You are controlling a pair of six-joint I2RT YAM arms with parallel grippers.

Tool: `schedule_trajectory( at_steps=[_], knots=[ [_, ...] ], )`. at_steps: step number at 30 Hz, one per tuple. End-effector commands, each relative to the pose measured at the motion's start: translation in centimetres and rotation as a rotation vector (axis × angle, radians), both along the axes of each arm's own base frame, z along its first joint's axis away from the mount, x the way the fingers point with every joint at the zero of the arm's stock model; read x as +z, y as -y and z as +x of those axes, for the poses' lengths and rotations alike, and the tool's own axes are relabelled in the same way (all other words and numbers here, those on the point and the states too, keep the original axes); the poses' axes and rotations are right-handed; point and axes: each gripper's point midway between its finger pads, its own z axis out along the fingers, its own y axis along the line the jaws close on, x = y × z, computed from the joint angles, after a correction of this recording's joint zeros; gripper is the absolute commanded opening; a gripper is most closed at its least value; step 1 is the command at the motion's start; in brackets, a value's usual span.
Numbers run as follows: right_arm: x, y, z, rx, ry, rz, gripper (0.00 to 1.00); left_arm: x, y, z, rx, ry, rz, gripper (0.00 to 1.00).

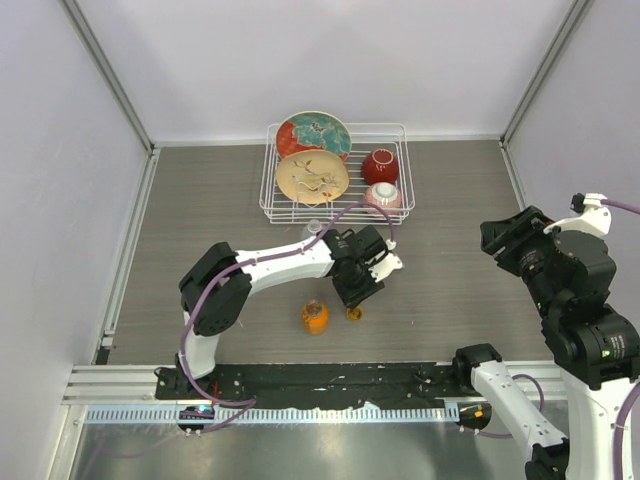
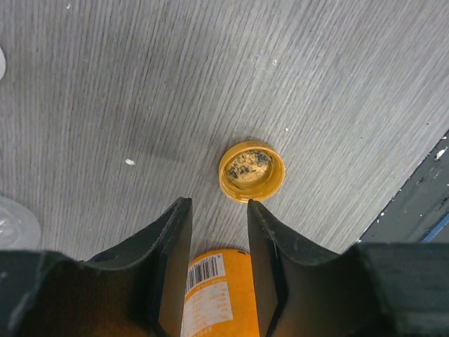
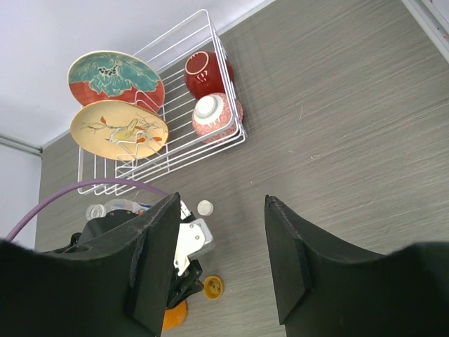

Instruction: Screw on the bottle caps

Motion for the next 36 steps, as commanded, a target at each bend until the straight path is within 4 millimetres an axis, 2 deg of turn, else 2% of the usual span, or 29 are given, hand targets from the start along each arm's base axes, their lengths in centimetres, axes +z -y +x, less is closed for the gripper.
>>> schedule_trajectory(
  at_steps=[1, 17, 18, 19, 21, 22, 24, 28, 30, 32, 33, 34, 35, 36],
  knots=[
    [0.5, -0.2, 0.3, 0.0, 0.042, 0.021, 0.57, -0.8, 1.0, -0.2, 0.0, -0.009, -0.031, 0.41],
    [1.0, -0.4, 0.3, 0.017, 0.052, 0.021, 0.57, -3.3, 1.5, -0.7, -0.014, -0.058, -0.01, 0.39],
    [0.9, -0.5, 0.3, 0.023, 0.052, 0.022, 0.57, -3.4, 1.5, -0.8, -0.018, -0.061, -0.009, 0.36],
    [0.9, -0.6, 0.4, 0.024, 0.049, 0.022, 0.57, -3.6, 1.5, -0.9, -0.022, -0.062, -0.006, 0.26],
    [0.8, -0.7, 0.5, 0.029, 0.047, 0.023, 0.57, -3.8, 1.4, -1.0, -0.026, -0.064, 0.001, 0.18],
    [0.8, -0.7, 0.5, 0.029, 0.047, 0.023, 0.57, -3.8, 1.4, -1.2, -0.028, -0.068, 0.002, 0.1],
    [0.9, -0.7, 0.6, 0.03, 0.05, 0.024, 0.57, -4.0, 1.5, -1.3, -0.031, -0.074, 0.004, 0.0],
    [0.8, -0.6, 0.7, 0.025, 0.049, 0.021, 0.57, -4.1, 1.5, -1.6, -0.034, -0.079, 0.006, 0.0],
    [0.7, -0.5, 0.8, 0.019, 0.045, 0.018, 0.57, -3.3, 1.9, -1.3, -0.032, -0.063, -0.009, 0.0],
    [0.5, -0.5, 1.0, 0.013, 0.041, 0.02, 0.57, -1.2, 2.7, -0.6, -0.031, -0.033, -0.033, 0.0],
    [0.6, -0.5, 1.2, 0.008, 0.042, 0.023, 0.58, 0.4, 3.1, -0.1, -0.03, -0.003, -0.057, 0.0],
    [0.5, -0.5, 1.4, 0.008, 0.037, 0.028, 0.57, 2.9, 4.4, 1.0, -0.028, 0.046, -0.104, 0.0],
    [0.7, -0.6, 1.5, 0.003, 0.042, 0.045, 0.58, 4.6, 4.4, 1.4, -0.04, 0.071, -0.107, 0.0],
    [0.9, -0.7, 1.7, 0.001, 0.05, 0.053, 0.58, 7.1, 4.7, 2.4, -0.031, 0.137, -0.127, 0.0]
  ],
)
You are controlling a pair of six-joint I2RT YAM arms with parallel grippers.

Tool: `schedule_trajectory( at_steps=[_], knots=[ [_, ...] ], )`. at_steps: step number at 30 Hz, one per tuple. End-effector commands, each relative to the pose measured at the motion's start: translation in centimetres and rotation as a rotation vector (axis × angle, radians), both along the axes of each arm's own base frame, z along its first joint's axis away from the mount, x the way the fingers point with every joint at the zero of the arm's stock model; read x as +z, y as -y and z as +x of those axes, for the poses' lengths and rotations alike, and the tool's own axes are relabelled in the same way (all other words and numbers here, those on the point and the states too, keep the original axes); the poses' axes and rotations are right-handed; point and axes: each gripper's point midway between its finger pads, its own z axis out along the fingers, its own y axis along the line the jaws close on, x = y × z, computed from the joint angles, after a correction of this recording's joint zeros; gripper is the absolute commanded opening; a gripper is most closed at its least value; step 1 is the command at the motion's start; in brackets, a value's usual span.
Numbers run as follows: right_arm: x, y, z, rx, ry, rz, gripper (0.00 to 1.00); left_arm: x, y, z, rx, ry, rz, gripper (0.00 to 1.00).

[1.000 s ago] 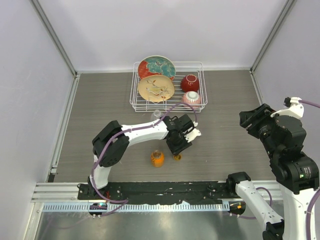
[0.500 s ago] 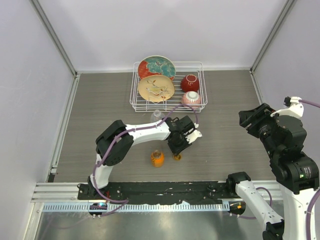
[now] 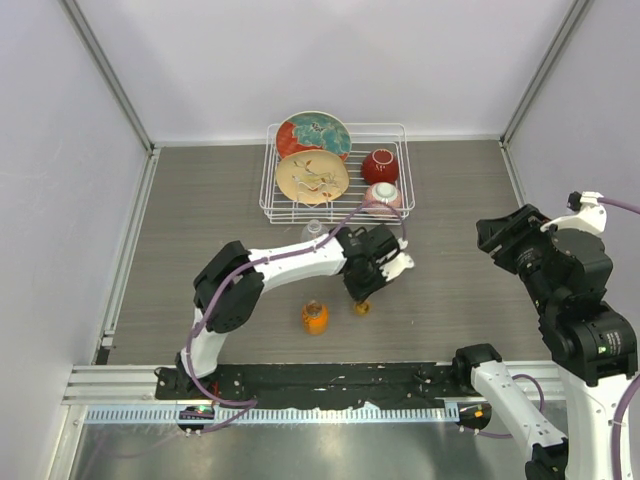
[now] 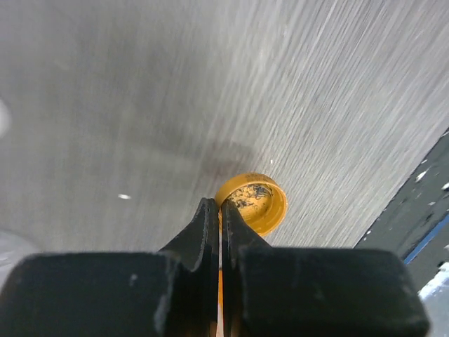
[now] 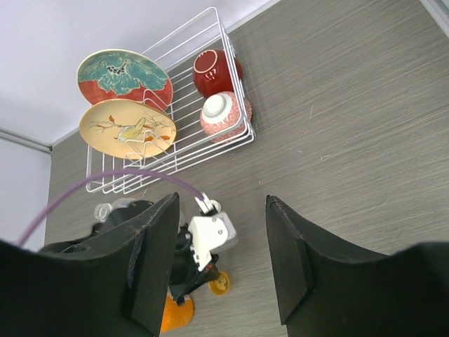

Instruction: Screw on the bottle caps

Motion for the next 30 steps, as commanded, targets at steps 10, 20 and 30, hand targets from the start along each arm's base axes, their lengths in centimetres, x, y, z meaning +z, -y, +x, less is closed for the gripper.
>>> schedule_trajectory(
  at_steps=[10, 20, 30],
  knots=[
    [3.7, -2.7, 3.0, 0.043, 0.125, 0.225, 0.61, 28.6, 0.6, 5.9, -0.002, 0.585, -0.348, 0.0],
    [3.3, -11.2, 5.9, 0.4, 0.166, 0.648, 0.73, 37.1, -1.5, 3.4, -0.093, 1.025, -0.739, 0.0],
    [3.1, -14.7, 5.3, 0.665, 0.215, 1.035, 0.82, 38.7, -1.4, 2.2, -0.111, 1.18, -0.816, 0.0]
  ],
)
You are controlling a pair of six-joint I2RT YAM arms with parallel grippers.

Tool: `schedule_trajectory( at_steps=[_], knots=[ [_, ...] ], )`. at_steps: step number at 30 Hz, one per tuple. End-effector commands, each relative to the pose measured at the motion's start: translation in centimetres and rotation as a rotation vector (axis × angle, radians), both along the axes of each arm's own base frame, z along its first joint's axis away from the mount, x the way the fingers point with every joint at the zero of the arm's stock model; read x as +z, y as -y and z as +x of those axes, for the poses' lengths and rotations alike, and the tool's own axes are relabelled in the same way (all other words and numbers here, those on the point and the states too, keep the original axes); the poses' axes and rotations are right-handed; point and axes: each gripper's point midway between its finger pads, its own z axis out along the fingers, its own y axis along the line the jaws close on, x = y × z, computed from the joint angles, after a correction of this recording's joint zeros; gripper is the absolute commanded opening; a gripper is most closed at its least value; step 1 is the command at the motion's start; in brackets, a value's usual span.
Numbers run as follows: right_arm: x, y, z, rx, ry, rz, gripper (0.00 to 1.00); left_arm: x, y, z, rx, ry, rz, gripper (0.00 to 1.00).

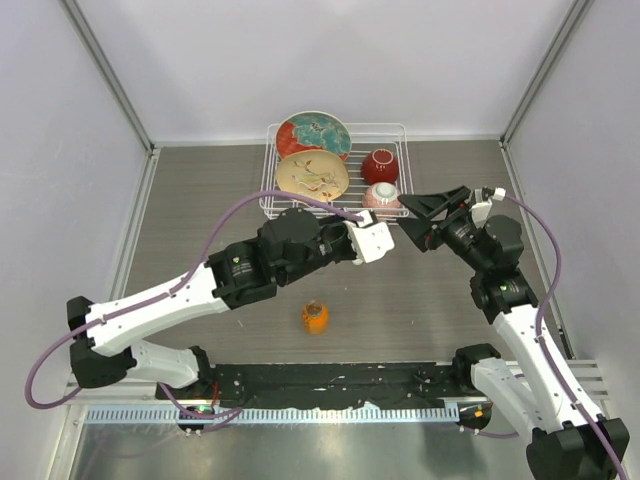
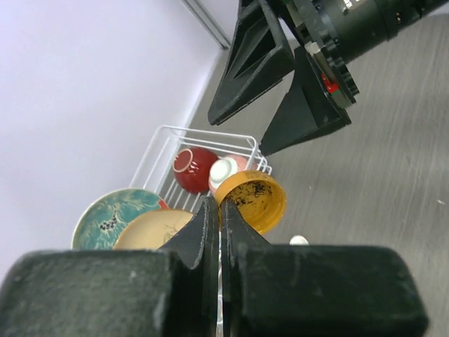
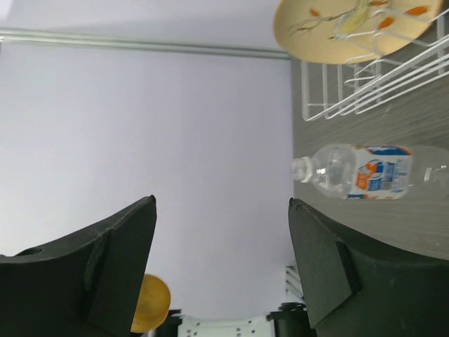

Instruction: Screw on the bottle caps

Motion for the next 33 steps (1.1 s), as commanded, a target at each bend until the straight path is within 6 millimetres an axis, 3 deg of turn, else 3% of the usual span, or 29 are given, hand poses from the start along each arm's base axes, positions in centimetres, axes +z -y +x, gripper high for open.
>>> schedule_trajectory(
  at_steps=[1, 9, 19, 33],
  knots=[
    [8.3, -1.2, -3.0, 0.138, 0.253, 0.193, 0.82, 5.9, -0.1, -0.7, -0.045, 0.179, -0.205, 0.0],
    [8.2, -1.7, -3.6, 0.192, 0.248, 0.243, 0.83, 4.9, 0.8, -0.8, -0.027, 0.275, -0.239, 0.0],
    [7.9, -2.3, -4.5, 0.232, 0.241, 0.272, 0.84, 5.7, 2.0, 0.5, 0.027, 0.35, -0.293, 0.0],
    [9.3, -3.3, -5.4, 0.289, 0.278, 0.315, 0.84, 5.5, 2.7, 1.0, 0.05, 0.339, -0.303, 0.0]
  ],
)
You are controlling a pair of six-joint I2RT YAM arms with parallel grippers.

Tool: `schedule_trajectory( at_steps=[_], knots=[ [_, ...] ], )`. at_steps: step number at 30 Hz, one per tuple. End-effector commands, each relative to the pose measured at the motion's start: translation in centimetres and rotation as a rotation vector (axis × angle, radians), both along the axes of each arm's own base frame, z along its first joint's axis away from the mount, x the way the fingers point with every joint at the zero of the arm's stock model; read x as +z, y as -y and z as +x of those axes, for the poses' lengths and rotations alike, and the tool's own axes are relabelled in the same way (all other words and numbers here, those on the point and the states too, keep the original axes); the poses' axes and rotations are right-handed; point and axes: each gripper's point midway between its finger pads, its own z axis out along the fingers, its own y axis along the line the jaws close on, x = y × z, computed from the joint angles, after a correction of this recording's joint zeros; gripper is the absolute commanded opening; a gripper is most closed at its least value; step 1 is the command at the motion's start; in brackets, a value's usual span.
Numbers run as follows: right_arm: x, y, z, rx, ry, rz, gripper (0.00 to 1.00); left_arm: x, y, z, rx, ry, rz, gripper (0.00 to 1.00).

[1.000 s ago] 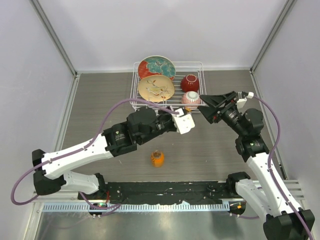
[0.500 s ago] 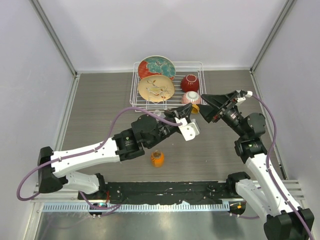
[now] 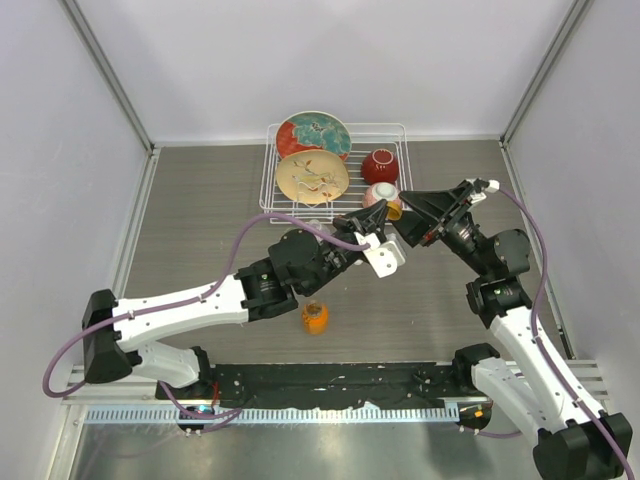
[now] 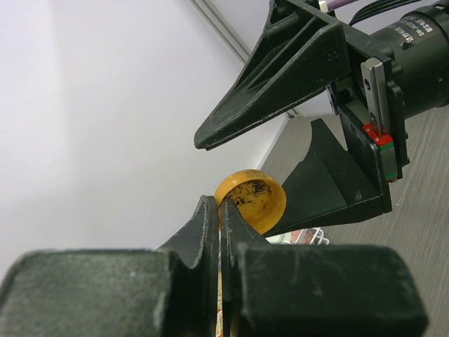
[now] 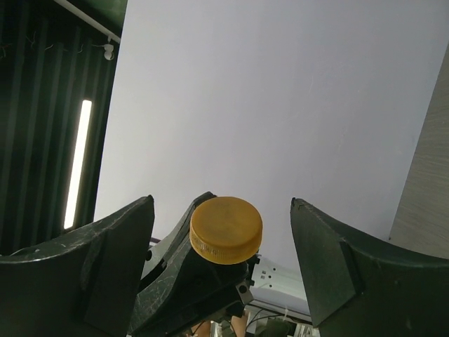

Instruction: Screw on the bottle caps

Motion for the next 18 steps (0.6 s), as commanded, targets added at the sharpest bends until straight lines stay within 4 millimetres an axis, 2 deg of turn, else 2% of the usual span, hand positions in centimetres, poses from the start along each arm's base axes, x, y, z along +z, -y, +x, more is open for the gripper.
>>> schedule_trajectory(
  at_steps=[1, 7, 18],
  knots=[
    [1.54, -0.4, -0.97, 0.035, 0.065, 0.021, 0.84, 2.22, 0.05, -0.18, 0.001, 0.02, -0.089, 0.0],
    [1.57, -0.54, -1.01, 0.049, 0.066, 0.03, 0.8, 1.99, 0.46, -0.47, -0.013, 0.018, -0.093, 0.0],
    [1.93, -0.64, -1.35, 0.065, 0.081, 0.04, 0.65, 1.23, 0.74, -0.53, -0.016, 0.016, -0.085, 0.0]
  ],
)
